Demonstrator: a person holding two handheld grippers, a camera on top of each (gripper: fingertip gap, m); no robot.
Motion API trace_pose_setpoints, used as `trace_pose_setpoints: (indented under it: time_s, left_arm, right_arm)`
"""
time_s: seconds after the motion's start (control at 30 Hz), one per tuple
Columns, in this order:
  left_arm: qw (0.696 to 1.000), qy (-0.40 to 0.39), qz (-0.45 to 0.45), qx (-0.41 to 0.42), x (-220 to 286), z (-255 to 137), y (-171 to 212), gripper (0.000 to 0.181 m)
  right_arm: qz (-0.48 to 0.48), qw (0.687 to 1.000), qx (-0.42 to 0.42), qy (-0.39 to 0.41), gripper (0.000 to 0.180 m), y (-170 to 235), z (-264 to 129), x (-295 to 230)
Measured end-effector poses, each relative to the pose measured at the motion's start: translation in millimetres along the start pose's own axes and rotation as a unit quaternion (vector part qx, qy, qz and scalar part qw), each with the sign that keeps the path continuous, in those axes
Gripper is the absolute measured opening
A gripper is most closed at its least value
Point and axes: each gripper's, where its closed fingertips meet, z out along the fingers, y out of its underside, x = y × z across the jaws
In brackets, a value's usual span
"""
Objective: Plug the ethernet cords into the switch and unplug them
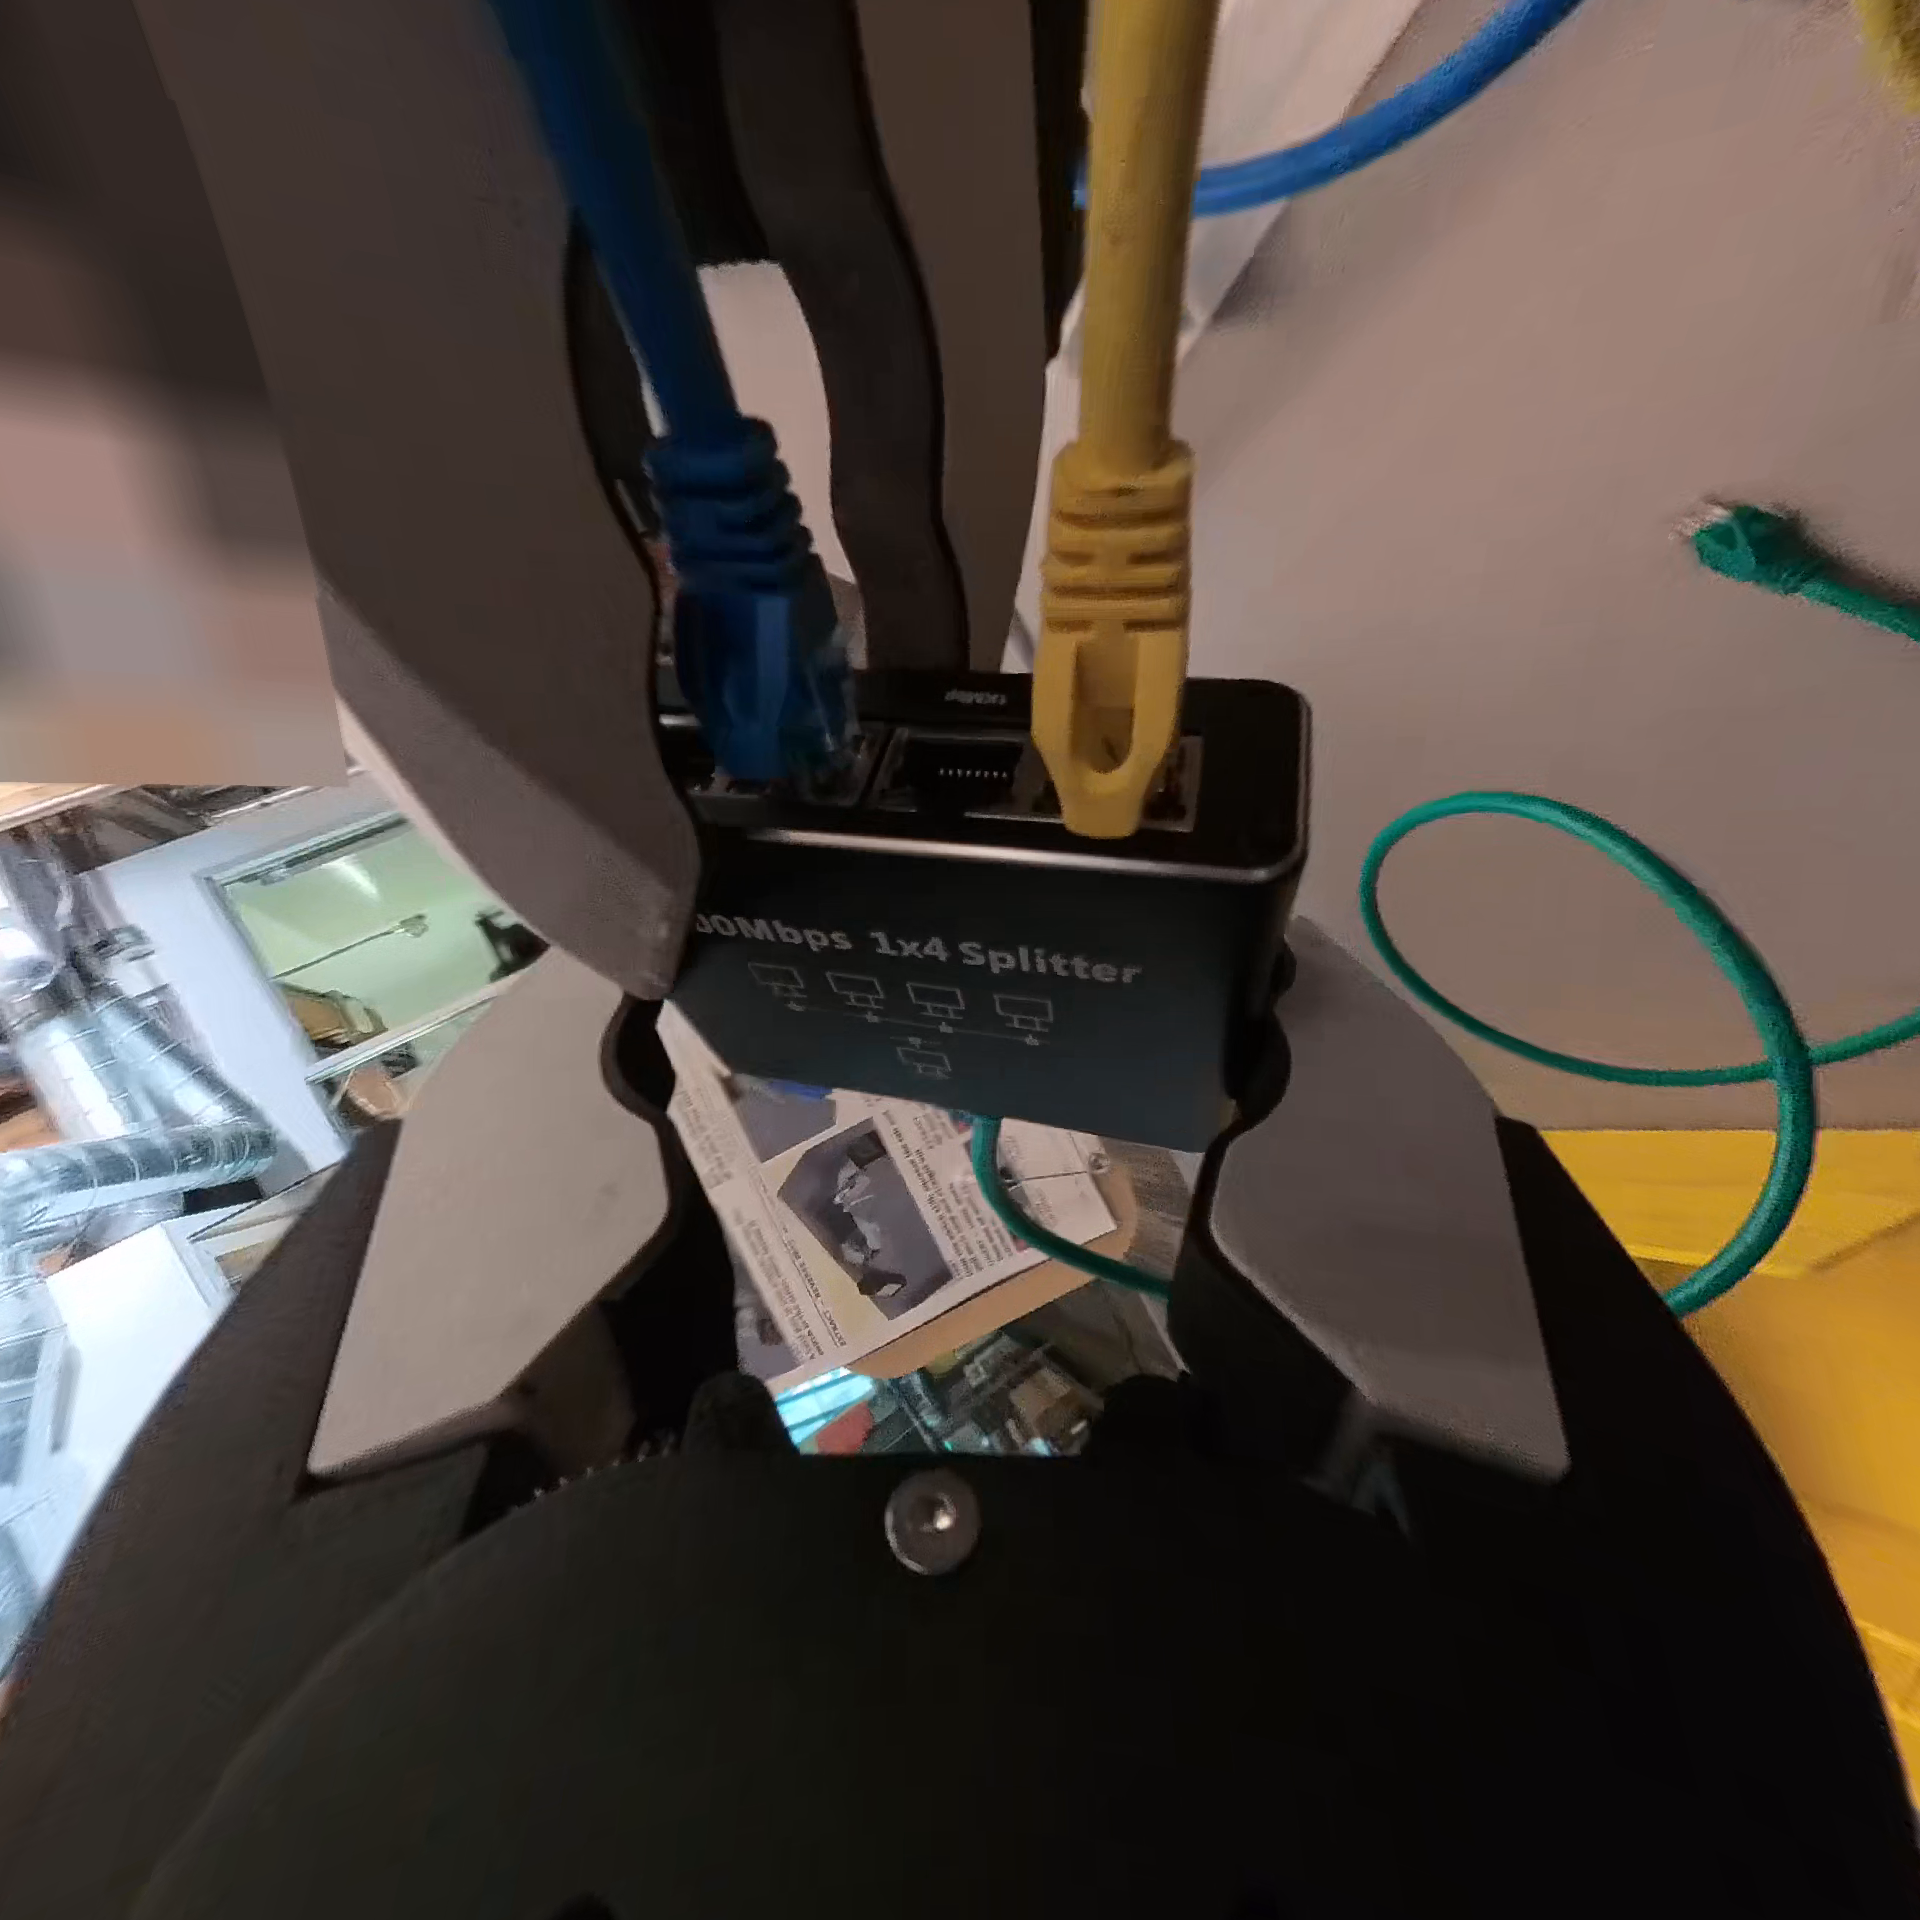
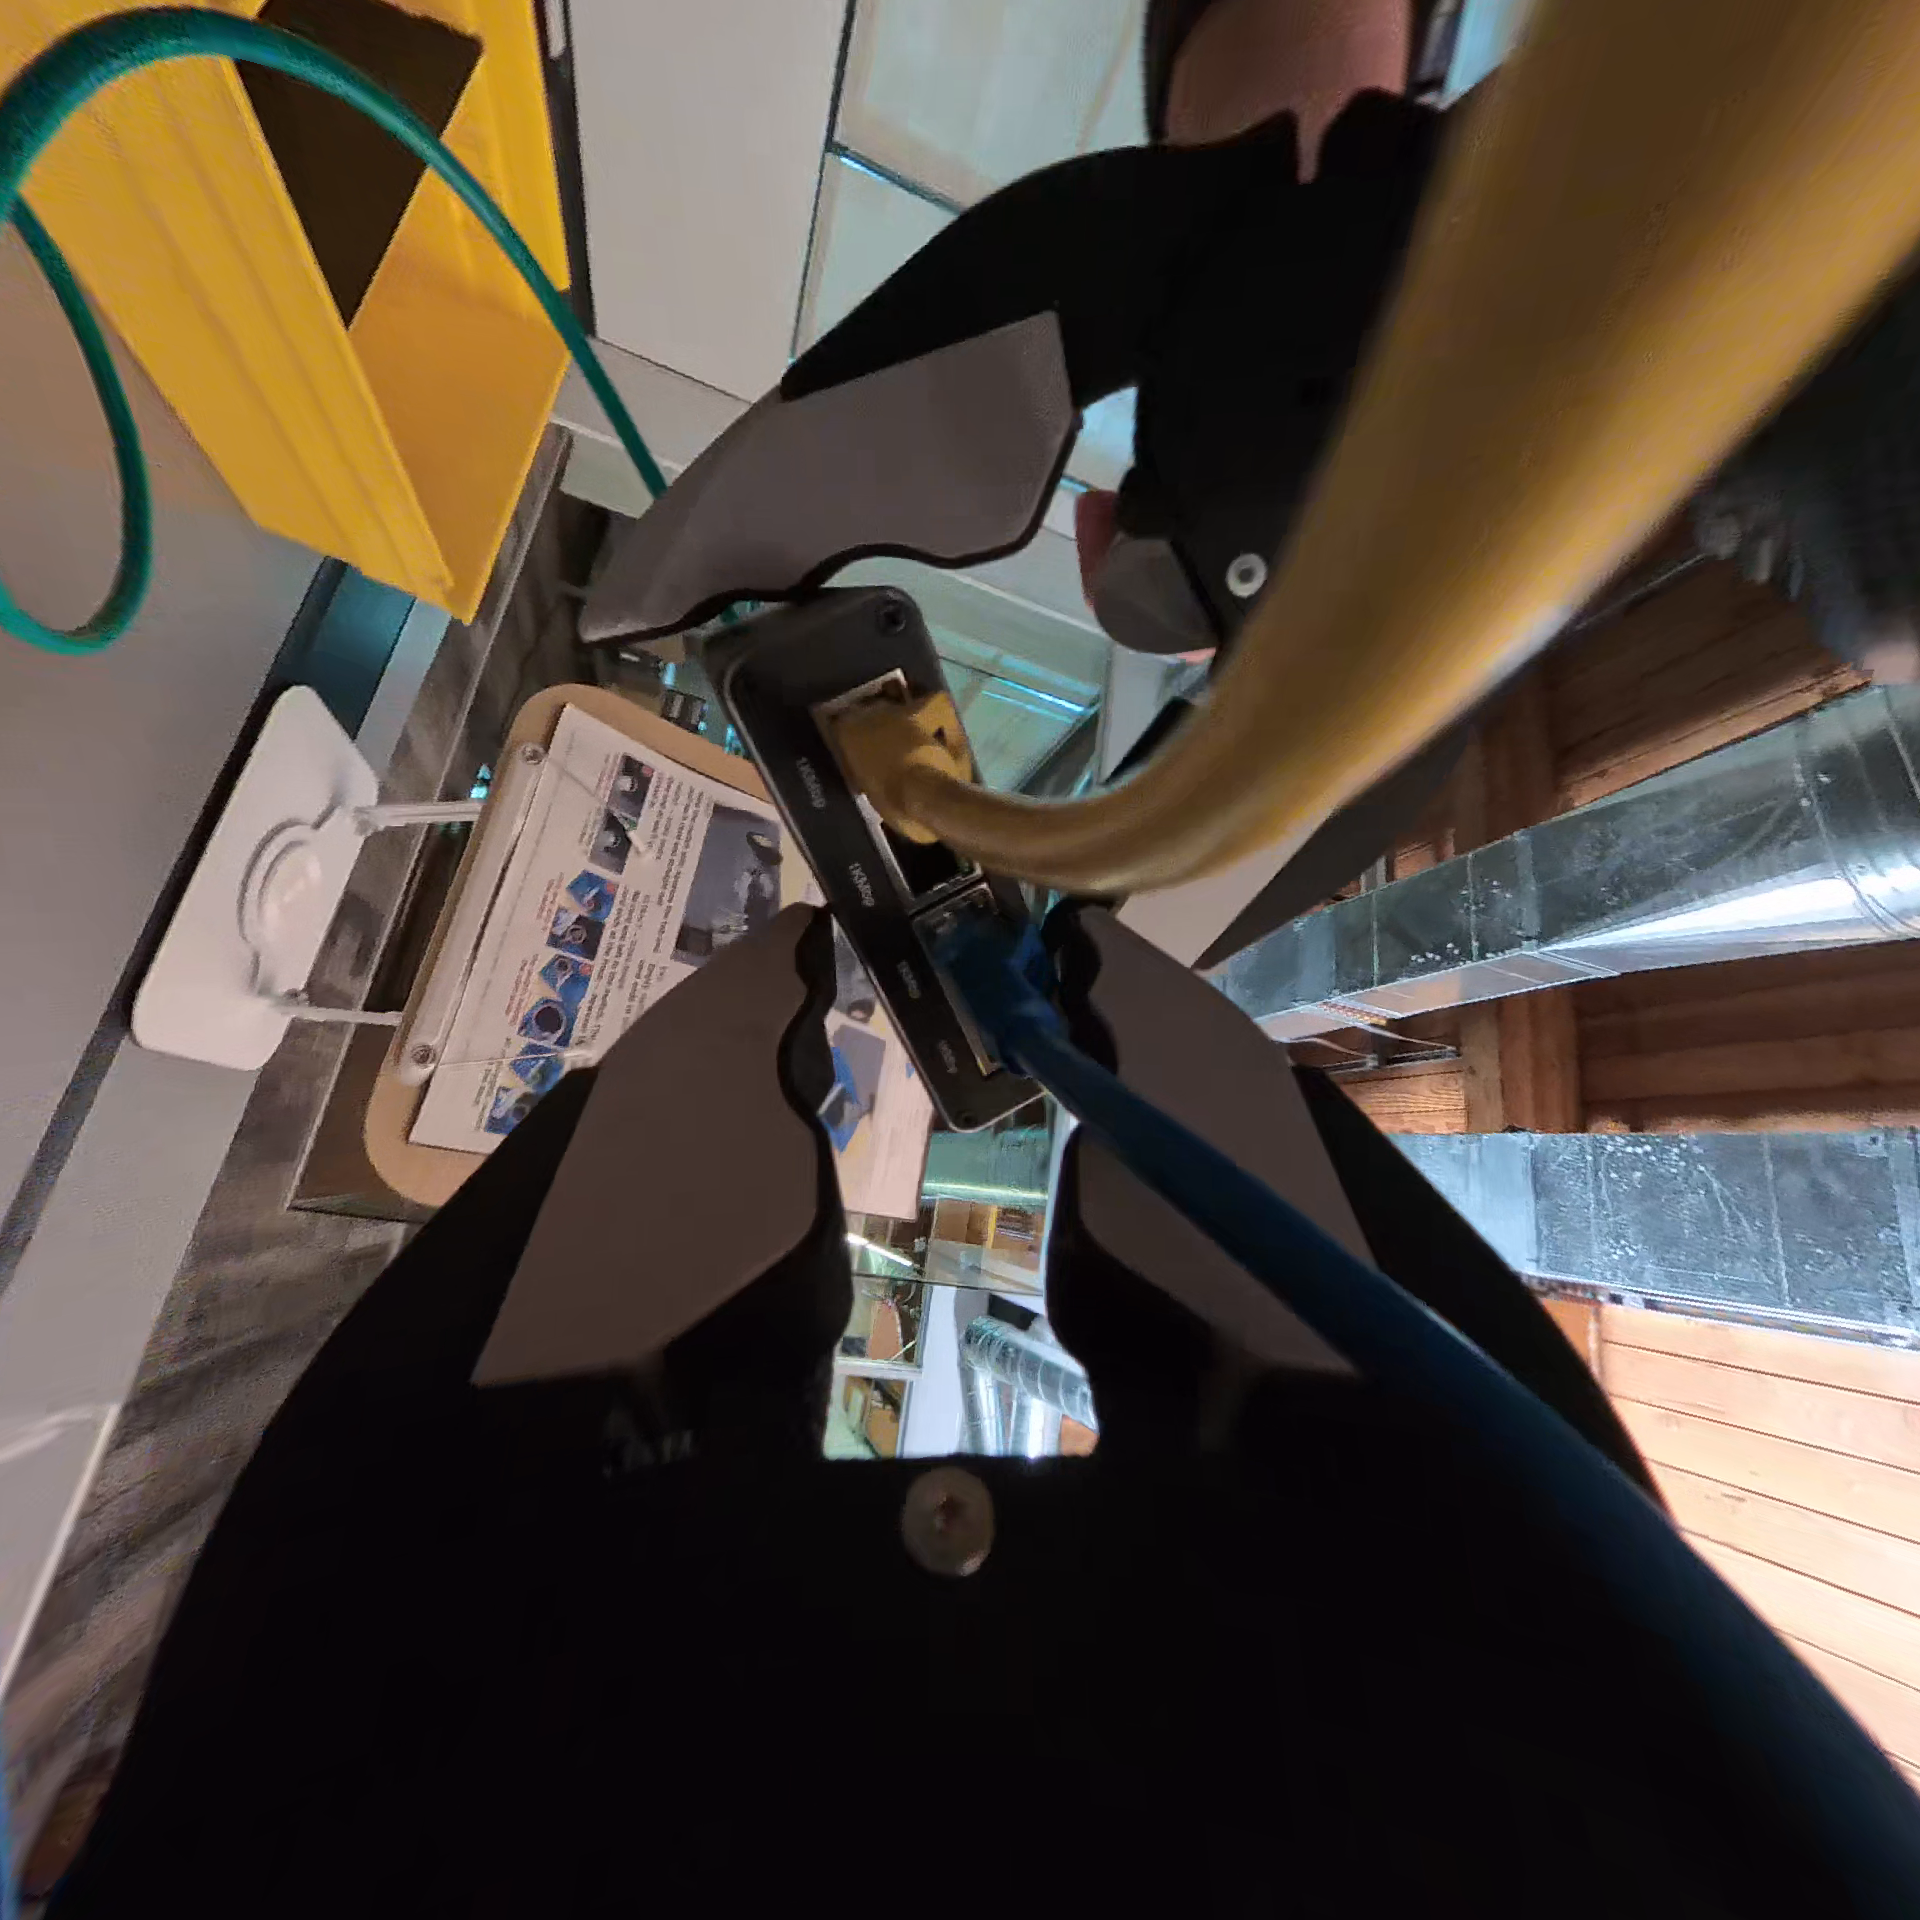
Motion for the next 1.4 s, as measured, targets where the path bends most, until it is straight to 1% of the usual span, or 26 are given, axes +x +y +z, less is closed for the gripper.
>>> trace_pose_setpoints:
  time_s: [0.03,0.13,0.23,0.3,0.37,0.4,0.43,0.47,0.5,0.53,0.57,0.6,0.63,0.67,0.73,0.77,0.8,0.87,0.93,0.97,1.07,1.1,1.17,1.2,1.3,1.4]
  left_arm:
    - [1.0,0.015,-0.002,0.003,3,3,0,0.108]
    - [0.999,0.023,-0.021,0.006,1,8,5,0.104]
    - [0.995,-0.013,-0.093,0.025,-15,7,19,0.106]
    - [0.982,-0.016,-0.182,0.048,-20,0,31,0.109]
    - [0.95,-0.034,-0.301,0.076,-25,-10,47,0.116]
    - [0.918,-0.04,-0.382,0.099,-26,-14,52,0.119]
    - [0.873,-0.033,-0.466,0.139,-23,-18,52,0.122]
    - [0.82,-0.024,-0.538,0.194,-22,-23,47,0.118]
    - [0.764,-0.027,-0.595,0.248,-21,-27,43,0.111]
    - [0.715,-0.049,-0.632,0.293,-23,-29,46,0.111]
    - [0.67,-0.09,-0.658,0.332,-30,-30,53,0.109]
    - [0.641,-0.117,-0.668,0.36,-34,-30,59,0.101]
    - [0.629,-0.12,-0.672,0.372,-35,-25,61,0.099]
    - [0.631,-0.105,-0.669,0.379,-34,-18,58,0.103]
    - [0.641,-0.052,-0.658,0.392,-30,-4,46,0.109]
    - [0.629,-0.023,-0.668,0.396,-28,1,43,0.112]
    - [0.606,0.01,-0.684,0.407,-26,5,40,0.115]
    - [0.536,0.076,-0.725,0.426,-22,9,39,0.113]
    - [0.459,0.113,-0.757,0.45,-23,15,41,0.104]
    - [0.427,0.136,-0.766,0.461,-24,19,39,0.1]
    - [0.364,0.183,-0.763,0.501,-29,29,32,0.085]
    - [0.343,0.196,-0.762,0.513,-30,32,31,0.075]
    - [0.299,0.216,-0.745,0.556,-35,28,29,0.045]
    - [0.282,0.222,-0.749,0.558,-35,31,30,0.044]
    - [0.246,0.23,-0.752,0.566,-32,40,33,0.041]
    - [0.16,0.243,-0.762,0.579,-35,52,42,0.037]
  right_arm:
    - [0.002,1.0,0.001,-0.007,0.041,1,0,-3]
    - [0.016,1.0,-0.009,0.0,0.039,8,2,-9]
    - [0.03,0.998,-0.035,0.029,0.038,22,3,-11]
    - [0.046,0.996,-0.048,0.053,0.037,32,5,-11]
    - [0.052,0.993,-0.065,0.081,0.038,44,8,-8]
    - [0.056,0.991,-0.078,0.097,0.038,51,10,-5]
    - [0.064,0.987,-0.094,0.113,0.038,59,12,-2]
    - [0.07,0.984,-0.106,0.128,0.038,65,15,1]
    - [0.079,0.98,-0.114,0.141,0.038,71,17,3]
    - [0.086,0.977,-0.123,0.152,0.038,74,20,4]
    - [0.089,0.974,-0.129,0.162,0.038,77,23,4]
    - [0.094,0.972,-0.134,0.166,0.038,78,26,3]
    - [0.1,0.971,-0.138,0.166,0.038,78,29,1]
    - [0.102,0.971,-0.139,0.166,0.038,77,31,-1]
    - [0.102,0.973,-0.136,0.157,0.038,75,33,-9]
    - [0.095,0.974,-0.135,0.156,0.038,74,33,-11]
    - [0.089,0.975,-0.133,0.156,0.038,74,33,-13]
    - [0.075,0.976,-0.126,0.162,0.038,72,32,-17]
    - [0.056,0.977,-0.114,0.174,0.038,68,33,-20]
    - [0.046,0.976,-0.108,0.181,0.038,65,35,-22]
    - [0.028,0.978,-0.09,0.187,0.037,56,40,-28]
    - [0.026,0.978,-0.089,0.186,0.038,55,41,-30]
    - [0.02,0.979,-0.101,0.177,0.038,58,45,-36]
    - [0.022,0.979,-0.102,0.173,0.038,60,46,-40]
    - [0.012,0.982,-0.097,0.161,0.038,63,49,-49]
    - [0.047,0.984,-0.097,0.14,0.039,71,55,-60]
